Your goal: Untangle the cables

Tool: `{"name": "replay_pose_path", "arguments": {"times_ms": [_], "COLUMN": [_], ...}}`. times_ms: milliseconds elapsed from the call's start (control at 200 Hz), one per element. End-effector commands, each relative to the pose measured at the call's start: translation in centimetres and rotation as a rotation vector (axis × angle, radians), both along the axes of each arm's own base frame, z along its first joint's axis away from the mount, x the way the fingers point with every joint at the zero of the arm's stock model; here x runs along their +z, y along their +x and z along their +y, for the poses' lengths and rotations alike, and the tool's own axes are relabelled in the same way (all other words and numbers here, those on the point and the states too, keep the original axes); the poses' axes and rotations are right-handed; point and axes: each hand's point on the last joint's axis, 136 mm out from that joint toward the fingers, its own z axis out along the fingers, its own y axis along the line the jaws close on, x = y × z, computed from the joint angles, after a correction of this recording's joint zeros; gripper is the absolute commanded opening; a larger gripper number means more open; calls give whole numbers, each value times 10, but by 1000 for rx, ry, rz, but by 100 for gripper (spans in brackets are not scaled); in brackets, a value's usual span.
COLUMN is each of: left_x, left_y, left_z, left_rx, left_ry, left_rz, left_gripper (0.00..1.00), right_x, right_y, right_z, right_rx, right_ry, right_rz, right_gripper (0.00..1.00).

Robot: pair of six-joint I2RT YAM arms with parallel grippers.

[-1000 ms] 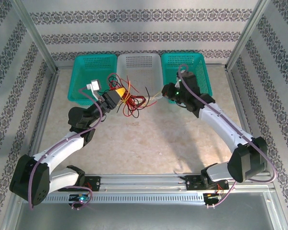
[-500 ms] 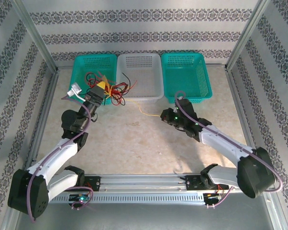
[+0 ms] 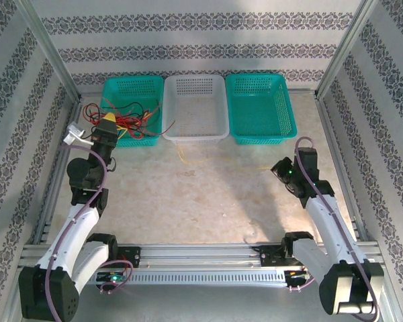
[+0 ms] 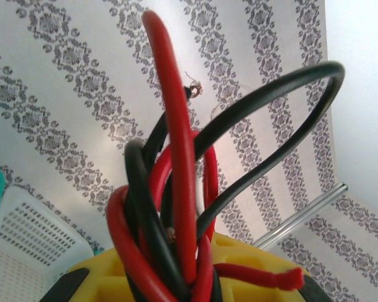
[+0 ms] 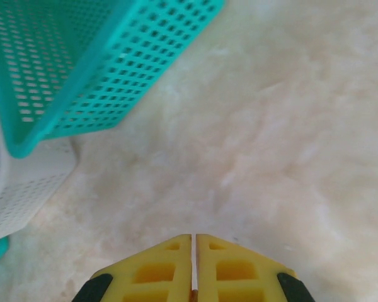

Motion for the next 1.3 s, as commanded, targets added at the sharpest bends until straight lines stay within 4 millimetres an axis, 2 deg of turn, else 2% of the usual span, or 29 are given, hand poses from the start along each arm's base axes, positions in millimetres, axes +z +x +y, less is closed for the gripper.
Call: {"name": "replay_pose_path", "arguments": {"times_ms": [0,135,265,340,420,515,655,984,1004,1094,1174,1194,1219,1299], "left_x": [3,-18,-48,-70,-94,-114,-129,-176,-178,-186,-190,-190,-190,-182], "left_y": [-6,-1,-3,-4,-8,-18,-26,-22,-21,-21,-20,-20,-20,-24], "left_z": [7,-9,-24,-42,-67,-97,-130,-209,-213,-226,-227,-226,-225,-222], "left_rx": [20,-52,-109,-186,-281,-357,-404,-545,-552,-573,-556,-552,-547,-539], "left_ry": [9,72,128,147,154,203,278,339,344,350,340,340,343,384], "left_rz": [-9,70,155,209,259,300,327,407,410,425,438,440,439,423], "left_gripper": [0,0,0,0,0,0,0,0,4,38,59,74,85,91], "right_x": [23,86,151,189,219,246,255,237,236,232,232,233,233,233], "right_y": [-8,-4,-12,-18,-23,-17,-6,-12,-12,-12,-10,-10,-9,-6], "right_z": [-15,-9,-19,-28,-37,-29,-17,-12,-11,-8,-5,-5,-4,-2], "right_rx": [-10,11,-29,-68,-115,-91,-60,-34,-30,-10,8,14,21,38], "right_ry": [-30,11,-52,-100,-128,-77,10,12,14,20,21,18,18,14], "right_rz": [-20,-204,-299,-349,-371,-424,-454,-422,-419,-407,-407,-407,-407,-404], "right_gripper": [0,0,0,0,0,0,0,0,0,0,0,0,0,0]}}
